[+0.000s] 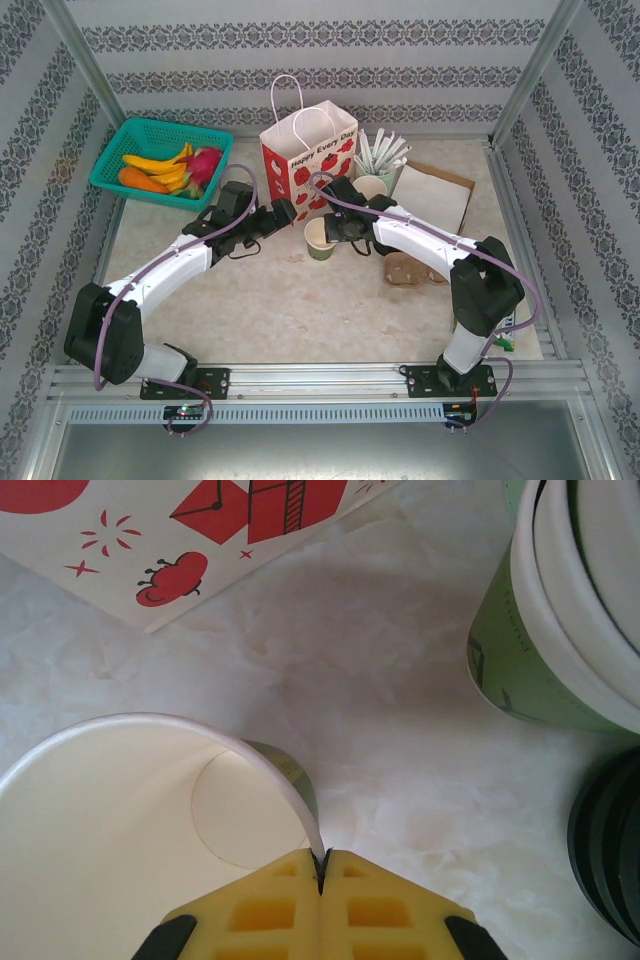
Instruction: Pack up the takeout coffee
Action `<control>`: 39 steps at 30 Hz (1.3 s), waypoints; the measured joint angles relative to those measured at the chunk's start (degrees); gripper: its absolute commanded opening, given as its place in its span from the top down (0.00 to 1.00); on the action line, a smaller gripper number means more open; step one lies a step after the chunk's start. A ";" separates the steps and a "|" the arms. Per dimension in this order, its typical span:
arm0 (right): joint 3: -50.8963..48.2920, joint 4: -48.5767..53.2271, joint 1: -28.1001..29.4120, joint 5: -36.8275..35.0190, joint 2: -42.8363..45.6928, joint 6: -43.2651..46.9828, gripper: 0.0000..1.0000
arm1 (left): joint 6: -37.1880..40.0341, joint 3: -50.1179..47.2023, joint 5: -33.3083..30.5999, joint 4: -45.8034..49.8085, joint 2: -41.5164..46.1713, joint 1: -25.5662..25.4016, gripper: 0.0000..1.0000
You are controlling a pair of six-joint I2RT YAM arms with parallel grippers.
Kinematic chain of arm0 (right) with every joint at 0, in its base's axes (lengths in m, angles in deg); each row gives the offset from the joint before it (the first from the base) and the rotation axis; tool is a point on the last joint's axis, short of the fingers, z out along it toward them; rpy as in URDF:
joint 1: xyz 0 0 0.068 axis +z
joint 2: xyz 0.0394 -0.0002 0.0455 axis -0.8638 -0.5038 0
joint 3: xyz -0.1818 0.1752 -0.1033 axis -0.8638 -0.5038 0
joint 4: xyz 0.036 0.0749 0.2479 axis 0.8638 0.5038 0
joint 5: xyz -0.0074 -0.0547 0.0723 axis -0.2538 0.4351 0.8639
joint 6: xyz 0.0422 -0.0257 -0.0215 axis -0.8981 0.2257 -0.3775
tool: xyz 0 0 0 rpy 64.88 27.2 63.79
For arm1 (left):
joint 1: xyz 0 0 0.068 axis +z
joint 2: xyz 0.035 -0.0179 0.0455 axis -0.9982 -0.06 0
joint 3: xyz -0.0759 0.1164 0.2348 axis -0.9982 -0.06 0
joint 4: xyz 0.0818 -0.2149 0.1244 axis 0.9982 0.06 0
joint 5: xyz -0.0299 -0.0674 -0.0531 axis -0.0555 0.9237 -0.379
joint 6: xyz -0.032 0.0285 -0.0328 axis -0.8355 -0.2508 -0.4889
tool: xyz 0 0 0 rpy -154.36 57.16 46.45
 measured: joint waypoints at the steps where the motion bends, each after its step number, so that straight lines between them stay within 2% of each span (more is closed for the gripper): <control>1: 0.13 0.04 0.00 -0.07 0.02 -0.04 0.89 | 0.00 0.00 0.20 -0.22 0.00 0.00 0.00; 13: 0.81 1.40 -0.07 1.40 2.45 0.28 0.57 | 0.00 -0.22 1.22 -1.11 1.07 0.00 0.00; 19: -2.75 -0.33 -2.16 1.86 13.22 0.20 0.31 | -0.04 -0.55 0.98 -1.09 1.68 0.00 0.00; 24: -10.99 -3.34 -7.50 2.54 23.39 0.44 0.13 | -0.04 -0.63 1.01 -1.09 1.84 -0.02 0.00; 29: -16.94 -2.97 -16.65 5.18 26.99 0.85 0.06 | -0.07 -0.63 0.66 -0.98 1.84 -0.68 0.00; 35: -19.39 -1.07 -29.00 12.00 26.84 3.85 0.04 | -0.28 -0.63 -0.72 0.44 1.84 -2.95 0.00; 39: -20.26 -1.11 -31.32 15.32 24.63 6.21 0.08 | -0.85 -0.52 -3.17 2.08 1.81 -4.96 0.00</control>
